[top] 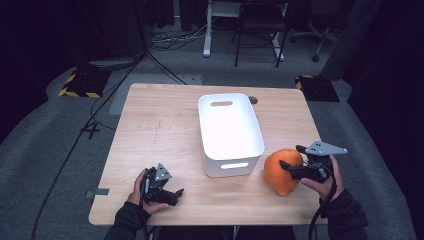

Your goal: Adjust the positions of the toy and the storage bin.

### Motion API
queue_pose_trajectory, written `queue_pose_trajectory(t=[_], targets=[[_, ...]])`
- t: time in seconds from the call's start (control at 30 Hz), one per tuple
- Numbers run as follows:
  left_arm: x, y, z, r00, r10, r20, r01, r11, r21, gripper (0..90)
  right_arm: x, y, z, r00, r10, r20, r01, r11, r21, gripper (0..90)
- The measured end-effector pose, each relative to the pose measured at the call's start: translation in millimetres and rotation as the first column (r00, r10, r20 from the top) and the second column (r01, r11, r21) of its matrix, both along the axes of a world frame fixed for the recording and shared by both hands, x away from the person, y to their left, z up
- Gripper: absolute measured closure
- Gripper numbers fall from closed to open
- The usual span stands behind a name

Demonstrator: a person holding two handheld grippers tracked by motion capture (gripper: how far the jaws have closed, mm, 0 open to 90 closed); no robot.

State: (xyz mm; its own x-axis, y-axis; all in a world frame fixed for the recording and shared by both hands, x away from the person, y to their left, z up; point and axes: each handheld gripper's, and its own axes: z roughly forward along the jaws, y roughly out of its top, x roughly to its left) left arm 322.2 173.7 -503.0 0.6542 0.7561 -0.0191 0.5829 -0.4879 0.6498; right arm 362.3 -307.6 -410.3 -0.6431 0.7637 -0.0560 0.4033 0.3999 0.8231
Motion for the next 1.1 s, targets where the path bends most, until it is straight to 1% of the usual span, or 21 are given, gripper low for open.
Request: queue_pose_trajectory(t=[0.07,0.1,0.2,0.27,0.3,0.33,0.37,0.43,0.5,0.53,0.57,0.6,0.73,0.77,0.83,0.87,0.9,0.93,1.0,1.07,1.1], targets=[[-0.2,-0.5,-0.1,1.0000,0.001,0.000,-0.001,1.0000,-0.002,2.2,0.2,-3.4,-5.2,0.9999,0.008,-0.013,-0.008,1.000,0.021,14.0],[1.2,-0.5,-0.4,0.9998,-0.012,0.018,0.012,0.9999,-0.003,2.2,0.6,-4.4,-6.5,0.9997,0.012,-0.020,-0.012,1.000,0.019,14.4],[0.6,-1.3,-0.2,0.9996,-0.026,0.006,0.026,0.9996,-0.007,2.6,-0.8,-6.8,-7.2,0.9987,0.031,-0.040,-0.030,0.999,0.026,23.4],[1.1,-1.3,0.2,0.9995,-0.024,0.018,0.025,0.9997,-0.006,5.5,-1.0,-7.7,-7.6,0.9981,0.038,-0.048,-0.036,0.999,0.030,26.3],[0.5,-2.1,0.9,0.9996,-0.024,0.012,0.024,0.9995,-0.019,5.5,-1.6,-8.6,-8.6,0.9975,0.044,-0.055,-0.041,0.998,0.040,29.0],[0.0,-3.4,3.3,0.9990,-0.038,0.022,0.039,0.9990,-0.022,19.1,-2.5,-11.7,-10.1,0.9965,0.058,-0.061,-0.055,0.997,0.050,34.5],[0.0,-3.4,3.3,0.9990,-0.038,0.022,0.039,0.9990,-0.022,21.9,-2.5,-11.7,-10.1,0.9965,0.058,-0.061,-0.055,0.997,0.050,34.5],[0.5,-8.9,9.3,0.9981,-0.048,0.039,0.049,0.9984,-0.027,14.7,-4.5,-14.6,-10.8,0.9966,0.061,-0.055,-0.058,0.997,0.055,40.9],[0.6,-10.8,12.1,0.9973,-0.058,0.045,0.060,0.9974,-0.041,19.9,-5.0,-16.2,-10.9,0.9963,0.070,-0.050,-0.068,0.996,0.050,42.8],[0.3,-13.3,16.5,0.9969,-0.060,0.050,0.063,0.9965,-0.054,17.4,-6.8,-18.1,-11.1,0.9965,0.073,-0.041,-0.070,0.996,0.056,45.6],[1.0,-14.3,19.9,0.9954,-0.063,0.072,0.067,0.9964,-0.052,17.4,-6.8,-18.1,-11.1,0.9965,0.073,-0.041,-0.070,0.996,0.056,45.6],[1.3,-18.3,28.3,0.9939,-0.060,0.092,0.068,0.9941,-0.085,17.0,-8.0,-19.9,-11.2,0.9961,0.079,-0.038,-0.077,0.995,0.066,47.9],[1.7,-24.7,49.2,0.9855,-0.070,0.154,0.092,0.9866,-0.135,17.2,-9.9,-22.9,-10.2,0.9954,0.088,-0.036,-0.085,0.993,0.079,50.2],[1.4,-27.4,53.6,0.9855,-0.065,0.156,0.090,0.9837,-0.156,17.1,-10.3,-23.7,-10.0,0.9953,0.091,-0.033,-0.088,0.993,0.076,50.5],[1.6,-31.3,65.1,0.9784,-0.082,0.190,0.112,0.9813,-0.156,17.1,-10.8,-24.8,-9.7,0.9950,0.096,-0.026,-0.094,0.993,0.074,51.1],[1.6,-31.3,65.1,0.9784,-0.082,0.190,0.112,0.9813,-0.156,17.2,-10.8,-24.8,-9.7,0.9950,0.096,-0.026,-0.094,0.993,0.074,51.1],[1.1,-34.6,71.2,0.9773,-0.092,0.191,0.125,0.9777,-0.169,17.2,-11.8,-25.0,-8.8,0.9952,0.096,-0.019,-0.094,0.993,0.072,51.4],[1.5,-36.5,75.2,0.9723,-0.097,0.212,0.133,0.9776,-0.163,17.1,-11.9,-25.3,-8.5,0.9951,0.098,-0.018,-0.096,0.993,0.070,51.5],[0.6,-39.1,79.0,0.9713,-0.098,0.217,0.136,0.9762,-0.169,17.1,-12.0,-26.1,-8.1,0.9950,0.099,-0.018,-0.097,0.993,0.065,51.5],[0.6,-46.1,89.8,0.9605,-0.126,0.248,0.170,0.9714,-0.166,17.2,-12.2,-26.7,-8.1,0.9952,0.095,-0.020,-0.094,0.993,0.076,51.5],[0.5,-48.6,93.1,0.9577,-0.130,0.257,0.176,0.9705,-0.165,17.1,-12.0,-27.1,-8.2,0.9952,0.096,-0.018,-0.094,0.993,0.074,51.5]])
